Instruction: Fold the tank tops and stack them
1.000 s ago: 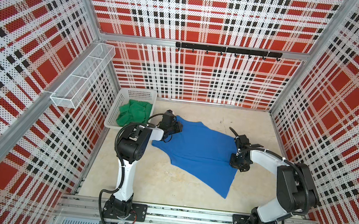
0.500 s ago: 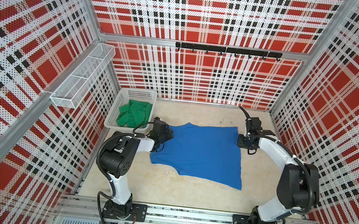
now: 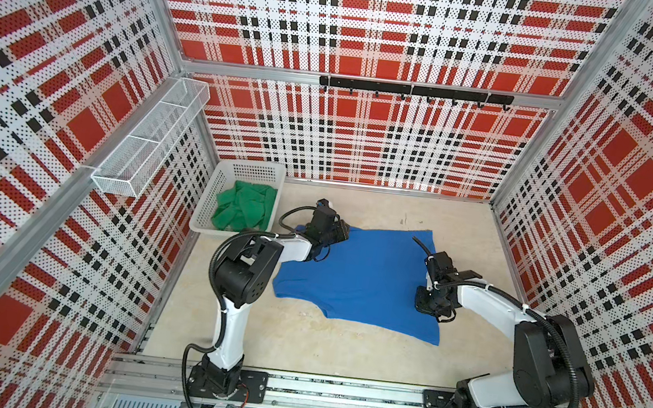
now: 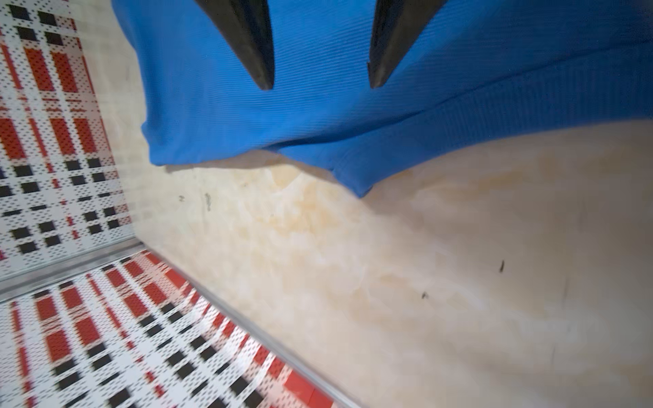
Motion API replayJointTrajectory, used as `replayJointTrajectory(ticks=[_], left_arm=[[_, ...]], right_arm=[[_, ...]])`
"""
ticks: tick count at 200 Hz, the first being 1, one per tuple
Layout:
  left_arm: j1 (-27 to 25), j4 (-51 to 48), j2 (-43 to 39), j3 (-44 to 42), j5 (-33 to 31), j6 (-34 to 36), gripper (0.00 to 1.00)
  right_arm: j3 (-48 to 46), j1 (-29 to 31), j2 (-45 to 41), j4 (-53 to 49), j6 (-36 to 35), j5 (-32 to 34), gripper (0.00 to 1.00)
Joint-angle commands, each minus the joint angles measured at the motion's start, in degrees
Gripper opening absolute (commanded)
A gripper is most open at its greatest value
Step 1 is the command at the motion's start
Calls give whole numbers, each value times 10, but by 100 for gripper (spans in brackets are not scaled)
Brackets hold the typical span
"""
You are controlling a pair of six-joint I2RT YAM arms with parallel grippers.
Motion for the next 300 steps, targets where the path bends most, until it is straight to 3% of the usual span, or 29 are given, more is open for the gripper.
replayJointTrajectory(ticks=[1, 28, 57, 88, 118, 166, 199, 243, 300], left_arm=[[18, 9, 26, -8, 13, -9, 46], [42, 16, 54, -17, 13, -19, 44], [55, 17, 70, -10, 5, -16, 44], [68, -3, 92, 25, 3, 3, 44], [70, -31, 90, 67, 16, 30, 47], [66, -84, 42, 114, 42, 72, 61], [53, -91, 9, 111, 41, 73, 62], [41, -63, 48, 89, 41, 43, 61], [60, -42, 78, 72, 39, 27, 60]], right_arm=[[-9, -29, 14, 8, 18, 39, 21], [-8, -73, 16, 2, 6, 68, 24], [-10, -115, 9, 20, -29, 56, 32], [7, -141, 17, 14, -52, 59, 35], [41, -142, -21, -7, -65, 37, 36], [83, -92, -40, 17, -63, -19, 36], [157, -70, 46, 77, -61, -43, 25], [286, -59, 196, 140, -60, -52, 18], [493, -71, 402, 103, -49, -16, 15]])
